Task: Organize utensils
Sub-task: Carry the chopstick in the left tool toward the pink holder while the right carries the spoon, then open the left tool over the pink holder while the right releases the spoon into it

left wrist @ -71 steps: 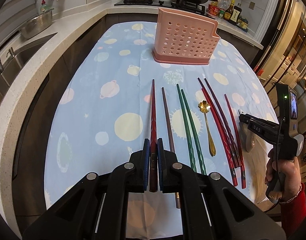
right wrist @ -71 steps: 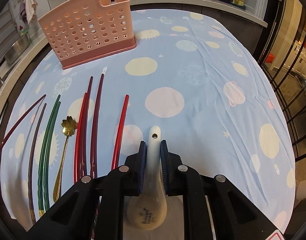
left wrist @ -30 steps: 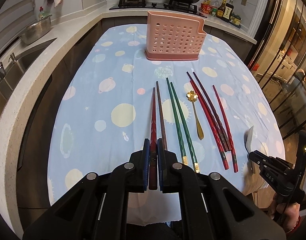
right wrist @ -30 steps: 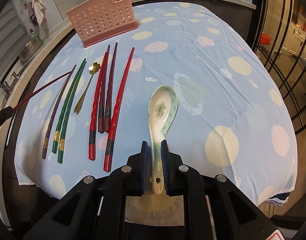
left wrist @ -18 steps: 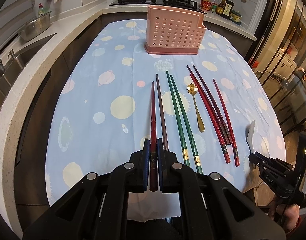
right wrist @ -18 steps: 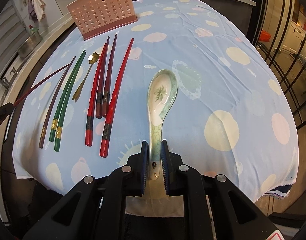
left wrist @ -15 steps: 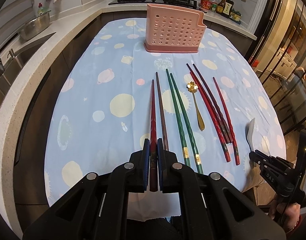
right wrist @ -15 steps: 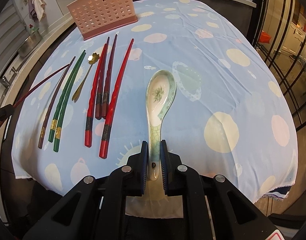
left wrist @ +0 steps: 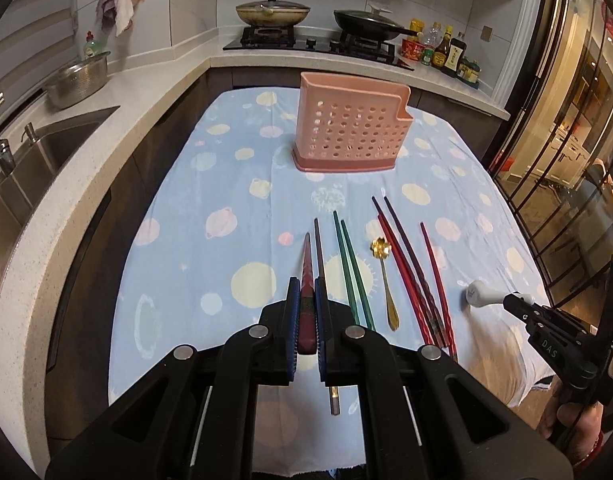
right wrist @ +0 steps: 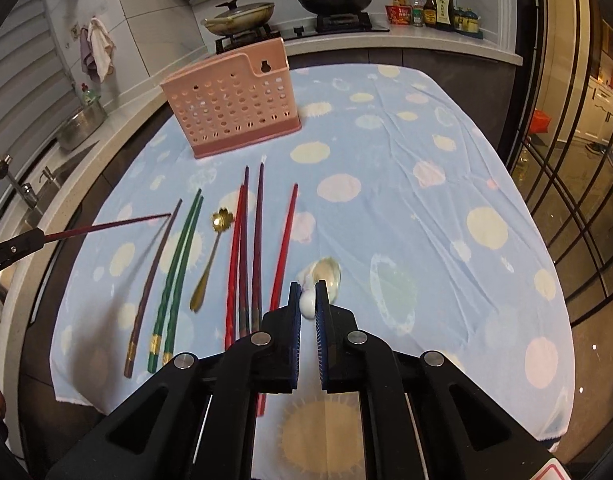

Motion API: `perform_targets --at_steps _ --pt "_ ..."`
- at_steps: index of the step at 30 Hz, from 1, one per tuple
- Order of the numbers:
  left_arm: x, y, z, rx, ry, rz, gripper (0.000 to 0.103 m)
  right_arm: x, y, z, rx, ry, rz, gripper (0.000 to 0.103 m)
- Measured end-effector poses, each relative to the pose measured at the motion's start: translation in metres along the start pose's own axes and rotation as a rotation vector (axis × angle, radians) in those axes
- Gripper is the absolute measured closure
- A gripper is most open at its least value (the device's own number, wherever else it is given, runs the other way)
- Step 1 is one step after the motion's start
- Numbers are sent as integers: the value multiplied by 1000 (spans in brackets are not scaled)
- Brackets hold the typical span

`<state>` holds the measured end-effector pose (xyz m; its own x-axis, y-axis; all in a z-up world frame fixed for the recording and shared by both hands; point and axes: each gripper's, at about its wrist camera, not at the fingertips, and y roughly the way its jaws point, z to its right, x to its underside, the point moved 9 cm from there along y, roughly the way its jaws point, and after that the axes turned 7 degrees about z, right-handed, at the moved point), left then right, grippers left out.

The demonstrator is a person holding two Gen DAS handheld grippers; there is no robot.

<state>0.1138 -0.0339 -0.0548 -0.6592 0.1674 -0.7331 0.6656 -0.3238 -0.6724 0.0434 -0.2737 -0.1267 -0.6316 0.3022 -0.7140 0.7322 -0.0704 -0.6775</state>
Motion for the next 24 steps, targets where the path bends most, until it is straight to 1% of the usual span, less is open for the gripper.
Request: perform_targets --at_steps 5,9,14,19,24 --pt "-37 3 -1 -4 3 65 96 -38 8 -4 0 -13 54 96" --pt "-63 4 1 4 7 107 96 -55 12 -6 -3 -16 73 96" --pt "-100 0 5 23 12 162 96 -78 16 -9 -35 4 94 96" --pt "-152 -14 11 28 32 254 96 -115 17 -16 -68 5 140 96" --pt "-215 -27 18 22 47 360 96 -166 26 -28 -112 8 187 96"
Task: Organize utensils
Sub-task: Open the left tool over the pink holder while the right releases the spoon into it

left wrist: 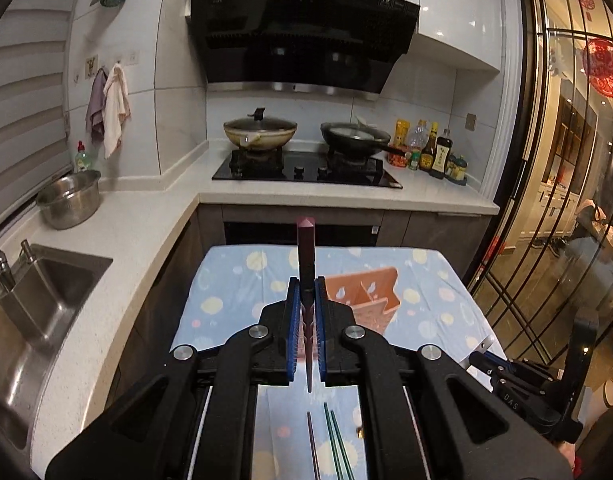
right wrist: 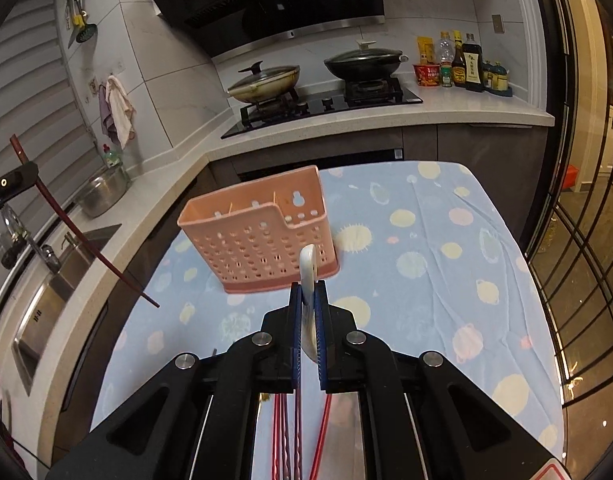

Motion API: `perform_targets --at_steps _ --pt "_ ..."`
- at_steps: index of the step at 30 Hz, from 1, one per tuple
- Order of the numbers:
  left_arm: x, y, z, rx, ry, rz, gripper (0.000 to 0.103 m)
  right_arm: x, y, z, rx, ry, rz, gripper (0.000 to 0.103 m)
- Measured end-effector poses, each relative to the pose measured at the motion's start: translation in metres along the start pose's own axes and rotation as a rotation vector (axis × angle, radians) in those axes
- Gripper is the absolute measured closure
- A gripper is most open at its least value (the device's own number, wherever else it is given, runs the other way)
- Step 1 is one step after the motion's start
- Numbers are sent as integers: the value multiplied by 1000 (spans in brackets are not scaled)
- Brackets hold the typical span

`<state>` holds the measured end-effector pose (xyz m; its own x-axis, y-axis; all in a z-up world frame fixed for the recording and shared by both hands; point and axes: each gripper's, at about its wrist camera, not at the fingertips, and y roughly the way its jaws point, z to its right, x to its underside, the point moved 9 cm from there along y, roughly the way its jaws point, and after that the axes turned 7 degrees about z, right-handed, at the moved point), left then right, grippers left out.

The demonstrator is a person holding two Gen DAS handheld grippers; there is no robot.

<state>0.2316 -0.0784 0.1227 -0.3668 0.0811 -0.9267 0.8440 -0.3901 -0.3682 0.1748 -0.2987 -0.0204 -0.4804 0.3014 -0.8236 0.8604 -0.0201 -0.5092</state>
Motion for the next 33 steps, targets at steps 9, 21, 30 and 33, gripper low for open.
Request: perform_targets --at_steps 9,21,30,33 --pt "-69 46 12 9 -3 111 96 -80 56 -25 -65 0 67 96" --pt "-4 146 -4 -7 -36 -84 96 -74 152 -13 -67 62 -31 96" --pt "41 175 -19 -40 -54 -160 69 -58 157 -2 -35 54 -30 89" --pt "45 166 -26 -54 -81 -152 53 -54 143 0 -32 47 -18 85"
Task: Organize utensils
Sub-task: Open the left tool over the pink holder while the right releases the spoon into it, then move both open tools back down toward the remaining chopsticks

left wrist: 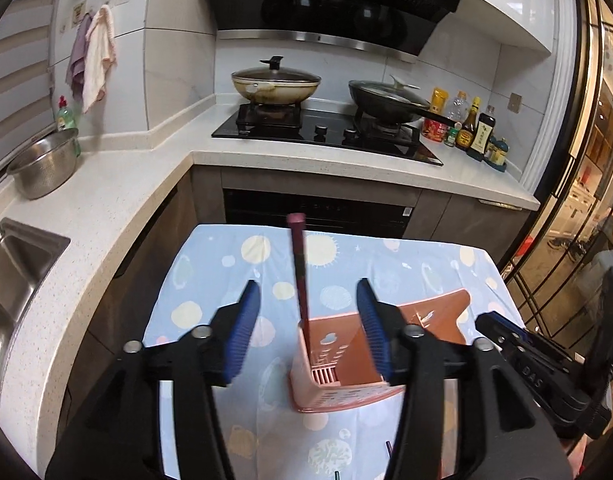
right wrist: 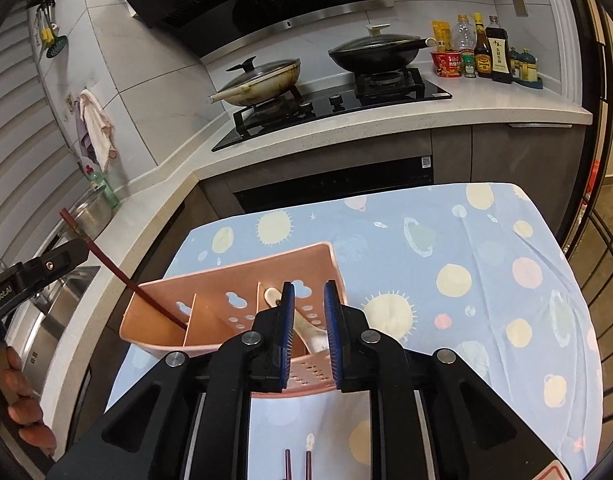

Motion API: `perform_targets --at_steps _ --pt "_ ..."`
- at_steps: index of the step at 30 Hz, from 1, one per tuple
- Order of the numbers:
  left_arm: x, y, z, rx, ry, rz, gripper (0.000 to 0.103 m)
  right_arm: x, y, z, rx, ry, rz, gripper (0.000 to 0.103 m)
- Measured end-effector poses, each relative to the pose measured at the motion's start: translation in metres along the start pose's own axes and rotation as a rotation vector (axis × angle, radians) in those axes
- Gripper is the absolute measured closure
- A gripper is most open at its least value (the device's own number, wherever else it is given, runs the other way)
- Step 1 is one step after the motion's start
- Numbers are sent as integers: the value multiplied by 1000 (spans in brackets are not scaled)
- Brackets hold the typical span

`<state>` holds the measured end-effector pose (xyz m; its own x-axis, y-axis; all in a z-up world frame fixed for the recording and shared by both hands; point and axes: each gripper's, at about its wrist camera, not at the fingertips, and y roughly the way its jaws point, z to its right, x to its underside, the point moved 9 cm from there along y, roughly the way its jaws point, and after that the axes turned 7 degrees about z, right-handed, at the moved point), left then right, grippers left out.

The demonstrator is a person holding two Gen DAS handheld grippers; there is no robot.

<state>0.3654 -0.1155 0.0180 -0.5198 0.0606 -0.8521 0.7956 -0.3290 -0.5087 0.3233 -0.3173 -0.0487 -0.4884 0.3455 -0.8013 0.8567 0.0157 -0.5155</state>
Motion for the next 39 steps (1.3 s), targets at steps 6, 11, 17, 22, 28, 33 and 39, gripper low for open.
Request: perform_targets --at_steps 6,11,17,22,28,33,39 --pt "35 -21 -10 5 6 -30 53 32 -30 1 2 -22 -11 81" --pt "95 -22 -6 -17 78 -120 53 77 -46 0 21 -43 -55 81" --pt "150 -40 -7 -10 78 -198 53 132 -82 2 66 -83 -98 77" --pt "195 -68 -9 -28 101 -249 53 181 -117 9 109 -112 -163 76" --pt "241 -104 -15 -36 90 -307 53 228 -151 14 124 -87 -231 76" --pt "271 -134 -18 -46 90 -334 53 254 -175 10 135 -98 -242 76" --pt "292 -158 -19 -53 93 -352 53 272 -196 1 141 -123 -251 70"
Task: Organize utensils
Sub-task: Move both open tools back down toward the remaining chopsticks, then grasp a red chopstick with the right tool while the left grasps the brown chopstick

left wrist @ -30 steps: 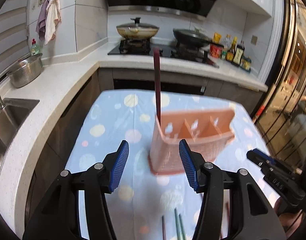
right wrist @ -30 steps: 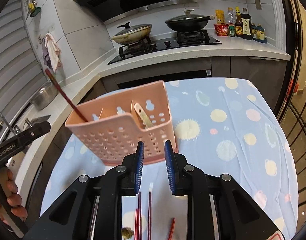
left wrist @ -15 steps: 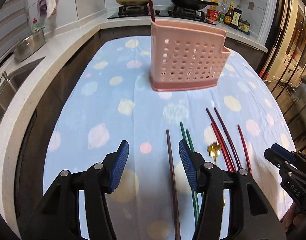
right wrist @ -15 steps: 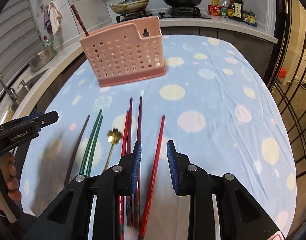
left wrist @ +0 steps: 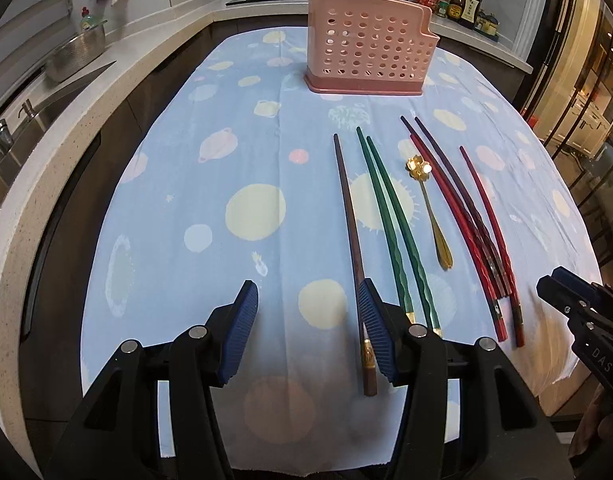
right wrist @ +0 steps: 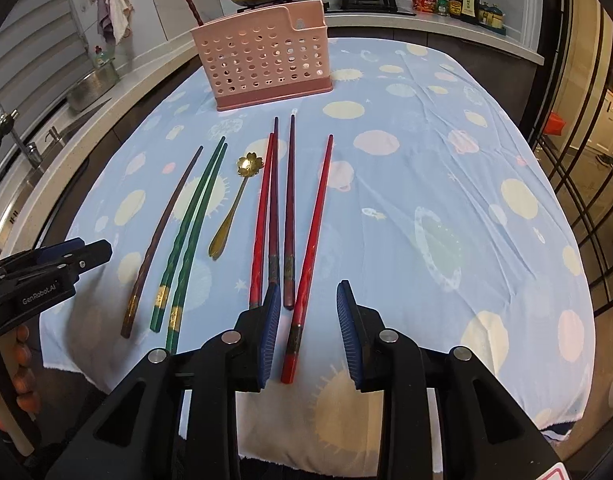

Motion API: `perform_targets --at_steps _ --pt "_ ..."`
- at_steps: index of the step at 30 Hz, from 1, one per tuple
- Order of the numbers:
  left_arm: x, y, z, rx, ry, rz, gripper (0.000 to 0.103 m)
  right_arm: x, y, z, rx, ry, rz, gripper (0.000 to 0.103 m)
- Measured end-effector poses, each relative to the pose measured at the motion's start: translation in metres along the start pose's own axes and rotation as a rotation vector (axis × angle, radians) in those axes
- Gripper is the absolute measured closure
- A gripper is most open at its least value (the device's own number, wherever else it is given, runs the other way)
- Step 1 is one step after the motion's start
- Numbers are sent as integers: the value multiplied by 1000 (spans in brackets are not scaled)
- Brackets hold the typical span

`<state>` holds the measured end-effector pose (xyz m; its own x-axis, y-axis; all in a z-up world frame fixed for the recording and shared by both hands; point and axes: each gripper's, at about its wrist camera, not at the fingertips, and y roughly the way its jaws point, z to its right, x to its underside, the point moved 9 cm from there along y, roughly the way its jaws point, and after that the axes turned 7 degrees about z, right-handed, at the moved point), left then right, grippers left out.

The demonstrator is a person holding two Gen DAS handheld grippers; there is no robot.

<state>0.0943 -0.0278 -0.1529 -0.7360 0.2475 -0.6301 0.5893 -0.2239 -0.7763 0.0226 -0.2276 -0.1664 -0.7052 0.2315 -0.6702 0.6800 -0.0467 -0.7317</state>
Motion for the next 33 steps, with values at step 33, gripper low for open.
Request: perform_targets --at_steps 33 --pt "46 3 17 23 39 -60 41 38 4 -2 19 3 -58 51"
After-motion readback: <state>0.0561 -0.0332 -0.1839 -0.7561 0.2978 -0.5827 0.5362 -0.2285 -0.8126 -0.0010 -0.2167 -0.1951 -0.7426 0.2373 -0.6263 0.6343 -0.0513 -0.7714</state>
